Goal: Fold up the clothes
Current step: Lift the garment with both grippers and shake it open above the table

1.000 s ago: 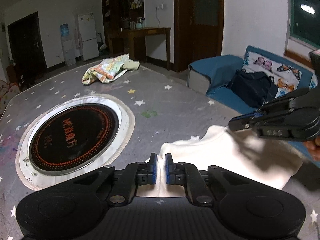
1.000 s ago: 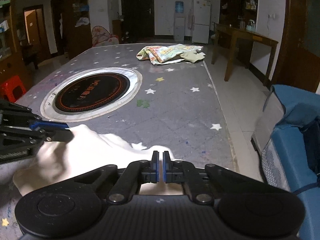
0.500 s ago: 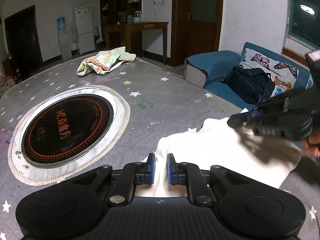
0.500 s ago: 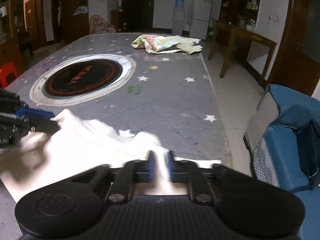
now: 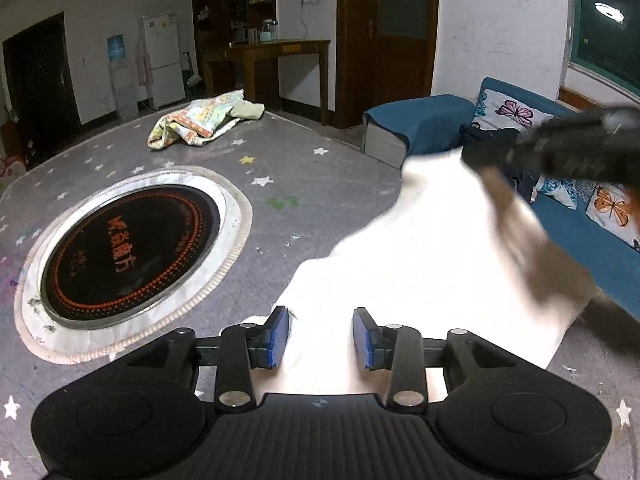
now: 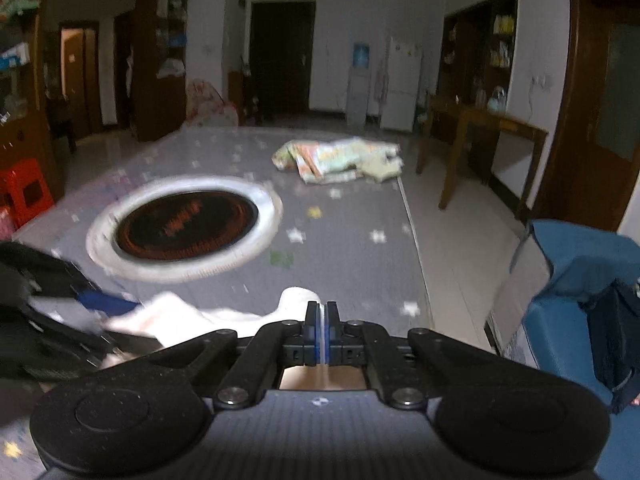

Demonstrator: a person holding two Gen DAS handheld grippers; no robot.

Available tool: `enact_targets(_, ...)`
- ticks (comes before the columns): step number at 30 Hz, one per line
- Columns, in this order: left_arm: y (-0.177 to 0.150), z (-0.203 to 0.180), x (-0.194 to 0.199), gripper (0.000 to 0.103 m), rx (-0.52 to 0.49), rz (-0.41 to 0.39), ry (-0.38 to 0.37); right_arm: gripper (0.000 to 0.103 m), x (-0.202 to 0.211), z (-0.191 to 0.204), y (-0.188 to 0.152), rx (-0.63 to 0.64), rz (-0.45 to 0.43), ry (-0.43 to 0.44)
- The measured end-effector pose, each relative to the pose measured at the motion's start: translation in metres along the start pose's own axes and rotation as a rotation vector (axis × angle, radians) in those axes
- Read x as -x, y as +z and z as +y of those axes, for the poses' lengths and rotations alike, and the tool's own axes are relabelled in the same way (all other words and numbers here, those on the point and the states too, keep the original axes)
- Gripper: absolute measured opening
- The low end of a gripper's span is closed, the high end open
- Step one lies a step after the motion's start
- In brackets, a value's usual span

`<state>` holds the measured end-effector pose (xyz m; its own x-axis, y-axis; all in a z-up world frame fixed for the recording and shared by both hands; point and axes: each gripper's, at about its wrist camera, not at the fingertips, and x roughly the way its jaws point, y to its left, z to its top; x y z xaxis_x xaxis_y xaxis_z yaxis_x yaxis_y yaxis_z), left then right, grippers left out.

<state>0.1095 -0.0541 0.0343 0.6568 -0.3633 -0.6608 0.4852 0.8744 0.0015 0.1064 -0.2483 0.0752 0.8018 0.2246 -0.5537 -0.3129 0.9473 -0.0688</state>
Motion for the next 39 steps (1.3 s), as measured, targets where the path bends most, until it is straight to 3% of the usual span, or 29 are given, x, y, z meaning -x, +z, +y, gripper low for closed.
enact_targets(1,-0.001,0.000,0.000,0.021,-0.003,-0.003,-0.001,0.001,0.007,0.003,0.005,0.010,-0.020,0.005)
enact_targets(4,-0.001,0.001,0.003,0.009,-0.009,-0.014,-0.002,0.001,0.027,0.013,0.021,0.040,-0.084,0.020)
enact_targets(12,-0.001,0.012,0.028,0.007,0.044,-0.055,0.013,0.000,0.104,0.052,0.075,0.102,-0.339,0.095)
enact_targets(15,-0.006,0.013,0.040,0.007,0.047,-0.069,0.018,0.000,0.118,0.062,0.088,0.113,-0.370,0.097)
enact_targets(19,-0.012,0.015,0.047,0.008,0.048,-0.063,0.008,0.008,0.100,0.057,0.082,0.080,-0.283,0.072)
enact_targets(22,-0.013,0.015,0.046,0.012,0.046,-0.058,0.009,0.038,0.071,0.043,0.059,0.061,-0.167,0.042)
enact_targets(27,-0.015,0.016,0.039,0.026,0.046,-0.054,0.029,0.049,0.015,0.021,0.015,0.036,0.018,0.026)
enact_targets(32,-0.018,0.020,0.028,0.025,0.046,-0.035,0.031,0.056,-0.025,0.008,-0.018,0.003,0.116,0.027)
enact_targets(33,-0.018,0.019,0.027,0.025,0.042,-0.034,0.024,0.056,-0.032,0.006,-0.022,0.000,0.128,0.034)
enact_targets(36,-0.018,0.017,0.025,0.011,0.025,-0.043,0.022,0.054,-0.049,0.006,-0.034,-0.016,0.160,0.065)
enact_targets(37,-0.018,0.016,0.025,0.009,0.022,-0.046,0.022,0.046,-0.052,0.007,-0.037,-0.011,0.171,0.079)
enact_targets(38,-0.017,0.015,0.024,0.008,0.018,-0.050,0.023,0.029,-0.054,0.008,-0.038,-0.002,0.177,0.083)
enact_targets(39,-0.017,0.014,0.024,0.006,0.014,-0.054,0.023,0.022,-0.055,0.011,-0.039,0.009,0.178,0.089)
